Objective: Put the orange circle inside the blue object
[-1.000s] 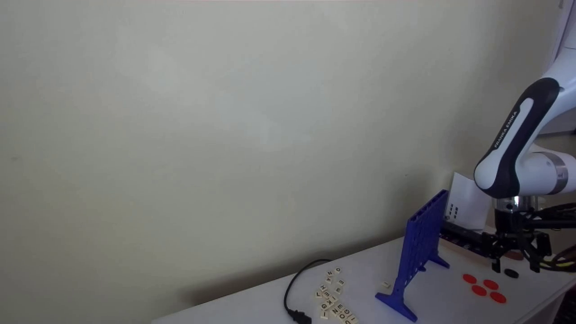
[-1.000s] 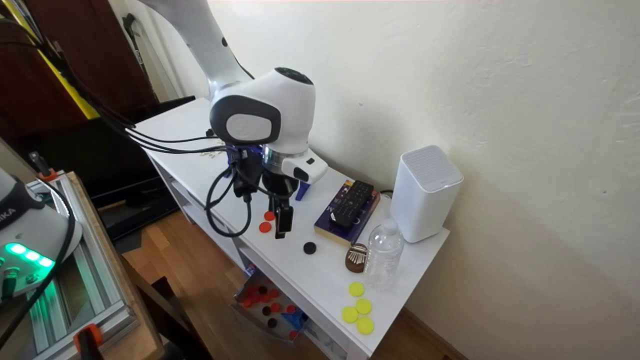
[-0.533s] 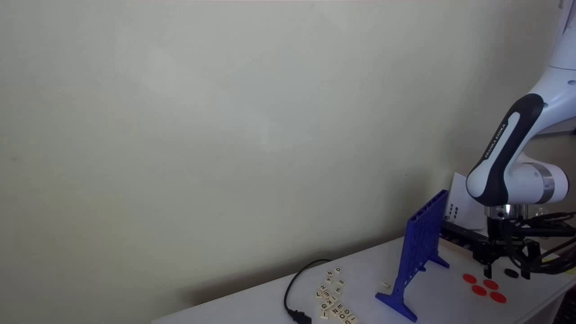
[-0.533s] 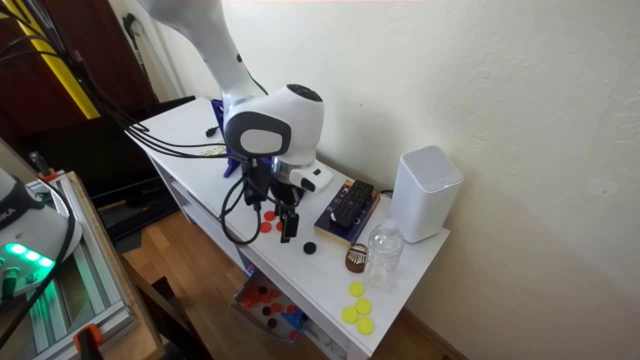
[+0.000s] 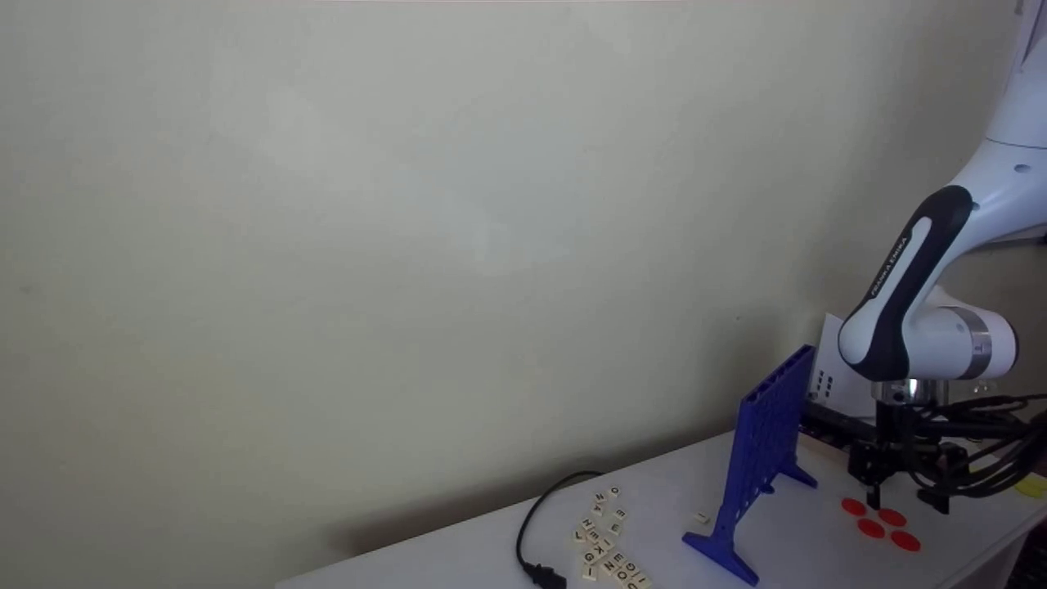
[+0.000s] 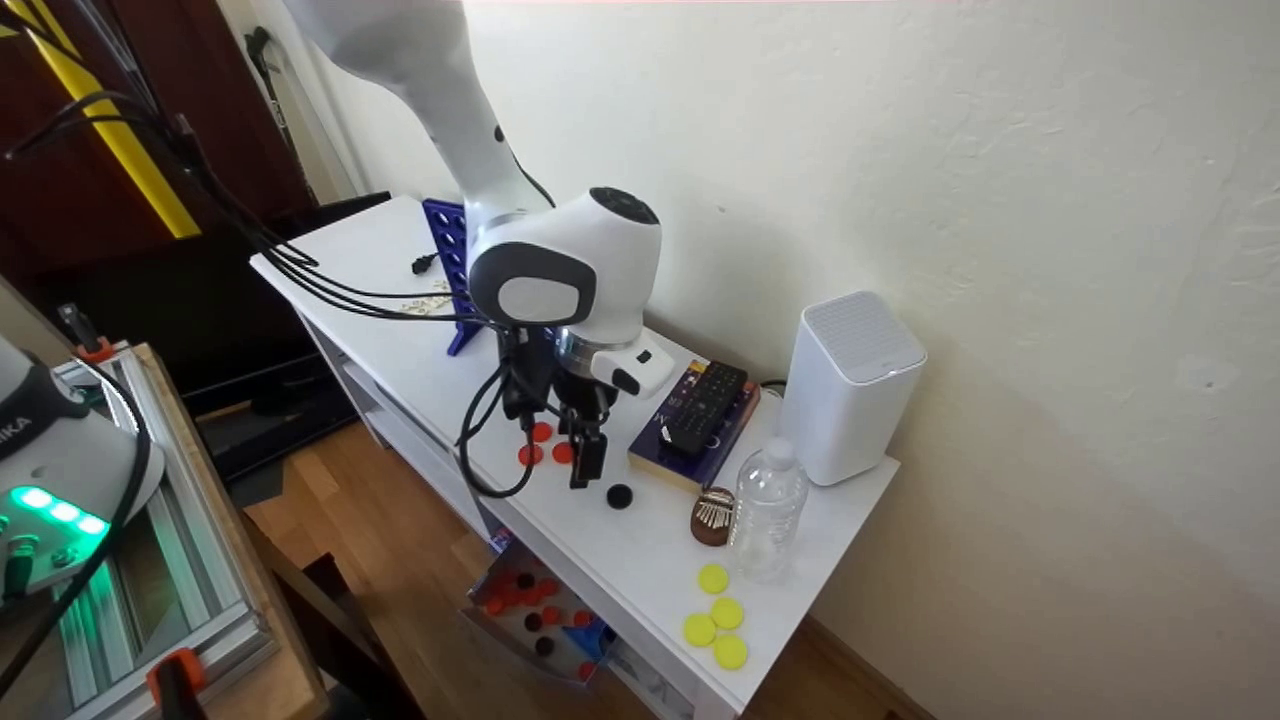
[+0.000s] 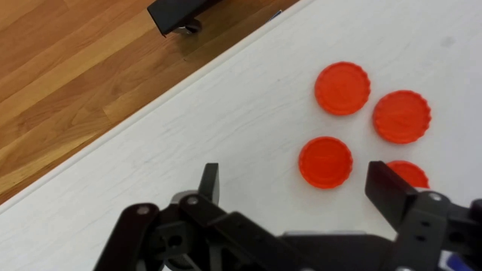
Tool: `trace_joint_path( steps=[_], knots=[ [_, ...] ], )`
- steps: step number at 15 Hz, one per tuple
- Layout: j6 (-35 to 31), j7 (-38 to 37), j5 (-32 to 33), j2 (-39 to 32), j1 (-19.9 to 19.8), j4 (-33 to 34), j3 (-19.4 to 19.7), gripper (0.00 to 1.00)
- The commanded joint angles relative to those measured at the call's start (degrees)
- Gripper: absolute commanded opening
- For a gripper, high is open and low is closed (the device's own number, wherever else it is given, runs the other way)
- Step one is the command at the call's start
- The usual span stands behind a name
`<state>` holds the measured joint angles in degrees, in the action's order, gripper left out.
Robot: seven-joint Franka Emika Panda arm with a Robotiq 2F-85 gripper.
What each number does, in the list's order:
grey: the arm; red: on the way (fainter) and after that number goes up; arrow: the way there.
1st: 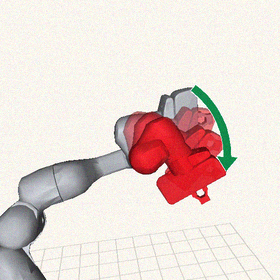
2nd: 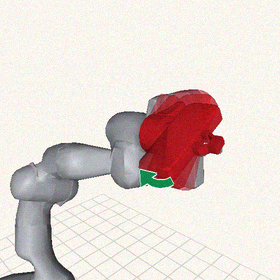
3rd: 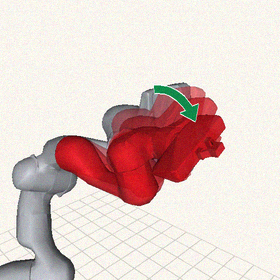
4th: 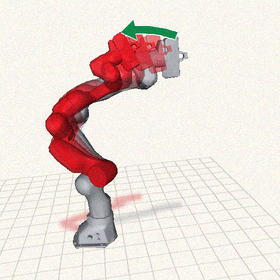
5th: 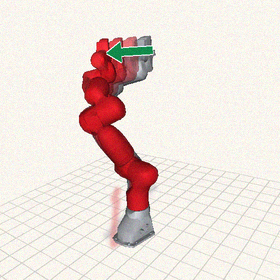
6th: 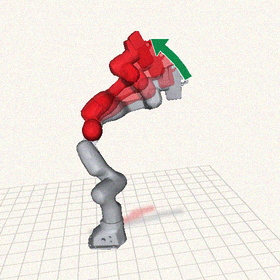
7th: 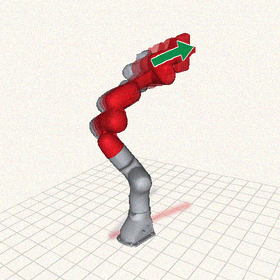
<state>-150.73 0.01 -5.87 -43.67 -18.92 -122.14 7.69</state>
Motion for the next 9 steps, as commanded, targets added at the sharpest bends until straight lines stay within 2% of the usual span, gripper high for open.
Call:
trace_joint_path(
  steps=[1,6,7,9],
  knots=[
    [1.08,0.63,-2.39,-1.88,-1.32,2.48,-1.25,1.00],
    [1.54,0.27,-2.54,-3.01,-1.09,3.56,-1.07,1.00],
    [1.60,0.26,-2.53,-3.17,-1.07,3.70,-1.05,0.96],
    [1.97,0.28,-2.53,-3.24,-1.08,3.99,-1.06,0.83]
  ],
)
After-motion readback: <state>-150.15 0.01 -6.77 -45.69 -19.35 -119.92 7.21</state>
